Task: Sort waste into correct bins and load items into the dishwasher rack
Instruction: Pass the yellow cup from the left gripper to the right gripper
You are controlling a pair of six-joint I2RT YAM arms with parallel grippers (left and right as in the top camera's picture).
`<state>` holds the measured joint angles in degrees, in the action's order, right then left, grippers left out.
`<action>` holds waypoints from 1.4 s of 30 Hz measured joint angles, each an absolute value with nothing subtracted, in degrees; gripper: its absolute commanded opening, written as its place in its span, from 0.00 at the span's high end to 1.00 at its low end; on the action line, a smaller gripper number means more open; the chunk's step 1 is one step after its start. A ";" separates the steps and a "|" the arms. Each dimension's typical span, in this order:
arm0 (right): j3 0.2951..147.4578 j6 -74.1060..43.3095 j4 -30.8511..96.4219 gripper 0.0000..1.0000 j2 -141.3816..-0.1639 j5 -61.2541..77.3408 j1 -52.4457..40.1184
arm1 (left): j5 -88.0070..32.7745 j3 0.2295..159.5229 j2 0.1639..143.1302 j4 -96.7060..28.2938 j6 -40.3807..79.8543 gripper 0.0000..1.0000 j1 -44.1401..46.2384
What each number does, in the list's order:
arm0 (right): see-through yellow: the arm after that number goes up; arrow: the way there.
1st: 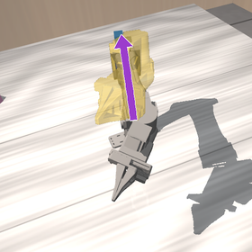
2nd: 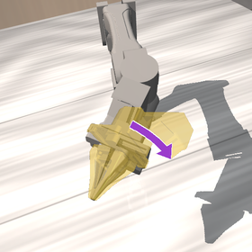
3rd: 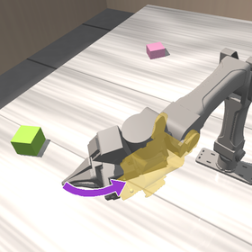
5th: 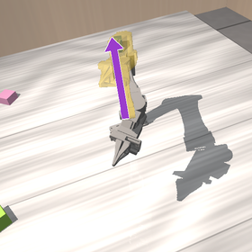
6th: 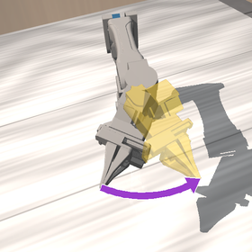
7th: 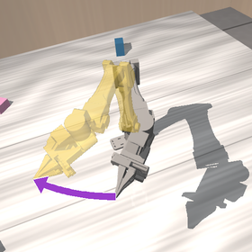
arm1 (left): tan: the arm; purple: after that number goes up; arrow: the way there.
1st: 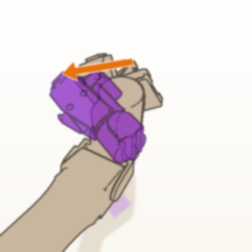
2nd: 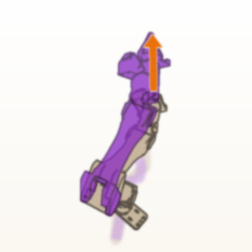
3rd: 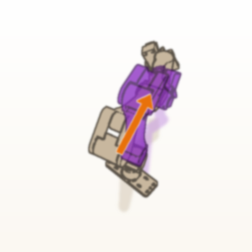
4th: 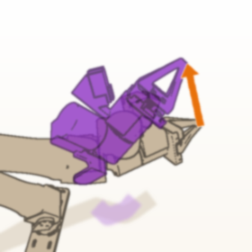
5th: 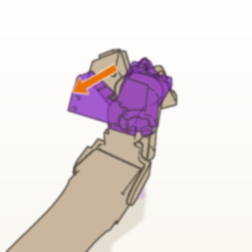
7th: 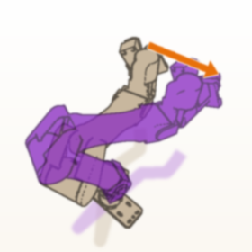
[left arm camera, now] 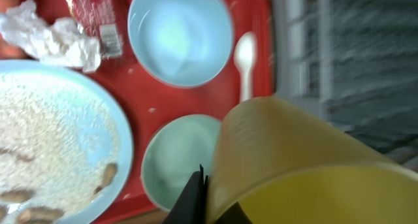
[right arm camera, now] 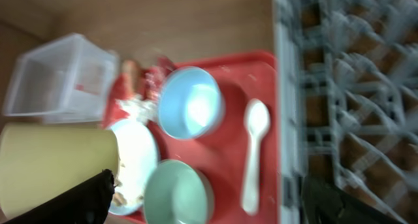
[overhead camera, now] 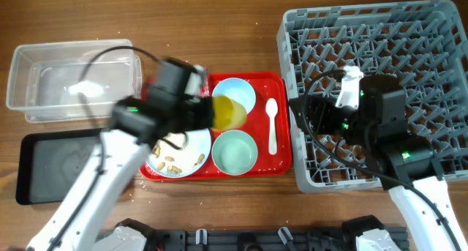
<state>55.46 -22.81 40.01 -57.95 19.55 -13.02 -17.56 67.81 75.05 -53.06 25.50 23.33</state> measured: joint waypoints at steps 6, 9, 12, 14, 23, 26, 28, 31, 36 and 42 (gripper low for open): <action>55.66 -19.59 24.84 0.21 -57.98 38.83 -12.97 | -52.21 67.79 75.07 -51.18 19.55 0.89 4.08; 55.77 -19.68 17.58 0.21 -58.50 46.30 -13.74 | -63.42 67.79 75.55 -51.07 18.17 0.89 1.10; 55.96 -19.68 12.60 0.16 -60.10 51.75 -16.08 | -71.90 67.79 75.59 -50.96 17.39 0.89 0.73; 55.96 -19.77 10.52 0.15 -61.80 54.22 -18.00 | -76.36 67.81 75.59 -50.98 16.99 0.89 0.86; 55.92 -20.10 -3.79 0.33 -69.54 62.61 -26.48 | -83.26 67.79 75.59 -50.96 16.60 0.89 2.31; 55.94 -21.39 -5.43 0.32 -70.63 63.46 -27.07 | -83.72 67.79 75.59 -50.98 16.58 0.89 2.66; 55.94 -21.67 -6.15 0.25 -70.72 63.64 -27.07 | -83.94 67.79 75.59 -50.98 16.58 0.88 2.63; 55.94 -22.22 -7.99 0.20 -70.72 63.96 -27.07 | -83.92 67.79 75.59 -50.96 16.58 0.88 2.66; 55.94 -22.52 -9.08 0.19 -70.72 64.27 -27.07 | -83.90 67.79 75.59 -50.96 16.58 0.91 2.66; 55.94 -22.94 -9.08 0.29 -70.72 64.29 -27.07 | -83.74 67.79 75.59 -50.96 16.58 0.91 2.63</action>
